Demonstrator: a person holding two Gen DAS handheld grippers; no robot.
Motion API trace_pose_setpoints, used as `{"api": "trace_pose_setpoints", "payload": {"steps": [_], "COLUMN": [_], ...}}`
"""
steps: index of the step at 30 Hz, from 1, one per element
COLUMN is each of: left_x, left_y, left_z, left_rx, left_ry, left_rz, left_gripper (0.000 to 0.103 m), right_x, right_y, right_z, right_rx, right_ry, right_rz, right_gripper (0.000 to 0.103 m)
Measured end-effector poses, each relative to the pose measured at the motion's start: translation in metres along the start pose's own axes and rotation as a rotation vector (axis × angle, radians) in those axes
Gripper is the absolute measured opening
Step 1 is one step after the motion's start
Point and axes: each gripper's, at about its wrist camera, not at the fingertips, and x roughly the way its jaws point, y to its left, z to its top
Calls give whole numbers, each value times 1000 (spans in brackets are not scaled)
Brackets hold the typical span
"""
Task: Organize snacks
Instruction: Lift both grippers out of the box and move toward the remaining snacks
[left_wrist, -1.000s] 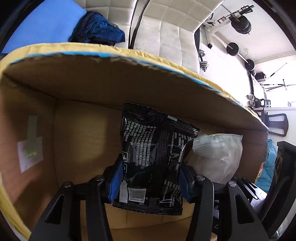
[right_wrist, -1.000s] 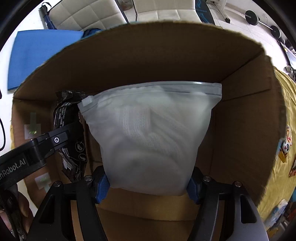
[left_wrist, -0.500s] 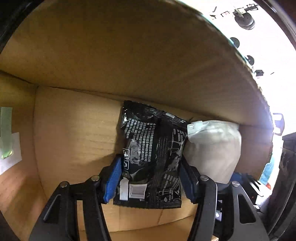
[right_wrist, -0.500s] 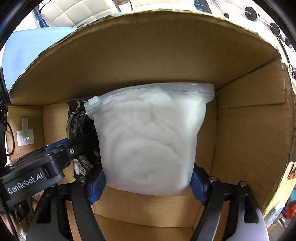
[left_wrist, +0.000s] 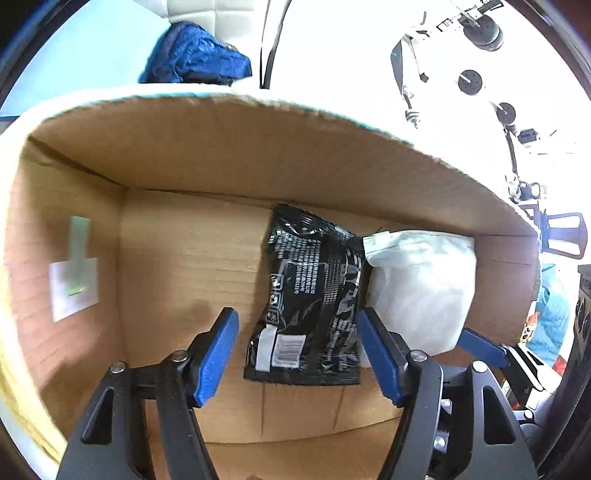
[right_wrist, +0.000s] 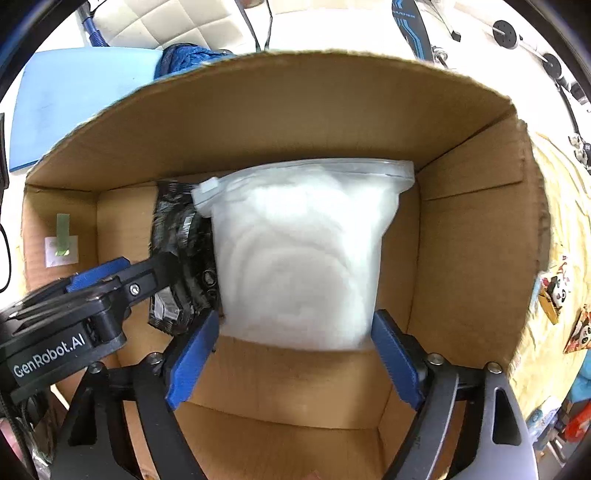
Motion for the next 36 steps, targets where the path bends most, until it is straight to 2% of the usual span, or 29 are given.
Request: {"api": "trace_pose_setpoints", "payload": {"steps": [2, 8, 11, 13, 14, 16, 19, 23, 28, 32, 36], "left_x": [-10, -52, -71, -80, -83, -92, -106, -124, -139, -154, -172], "left_y": [0, -6, 0, -3, -4, 0, -3, -3, -8, -8, -11], "left_z": [-6, -24, -51, -62, -64, -53, -65, -85, -114, -141, -169], "left_rx": [5, 43, 55, 62, 65, 68, 84, 95, 100, 86, 89], "left_ry": [-23, -114, -162, -188, -200, -241, -309, -361, -400, -431, -466], "left_rz": [3, 35, 50, 66, 83, 113, 144, 155, 146, 121, 127], "left_gripper": [66, 71, 74, 89, 91, 97, 100, 102, 102, 102, 102], "right_x": [-6, -35, -48, -56, -60, -69, -79, -91, -115, -135, -152], "right_y": [3, 11, 17, 19, 20, 12, 16, 15, 19, 19, 18], "right_z": [-4, -21, -29, -36, -39, -50, -63, -87, -118, -147, -179], "right_rx": [-4, -29, -41, -50, -55, -57, -62, -60, -58, -49, -51], "right_ry": [-13, -44, -72, -90, -98, -115, -137, -172, -249, -296, -333], "right_rz": [-7, -27, -42, -47, -49, -38, -41, -54, -74, -47, -30], "right_gripper": [95, 95, 95, 95, 101, 103, 103, 103, 103, 103, 103]}}
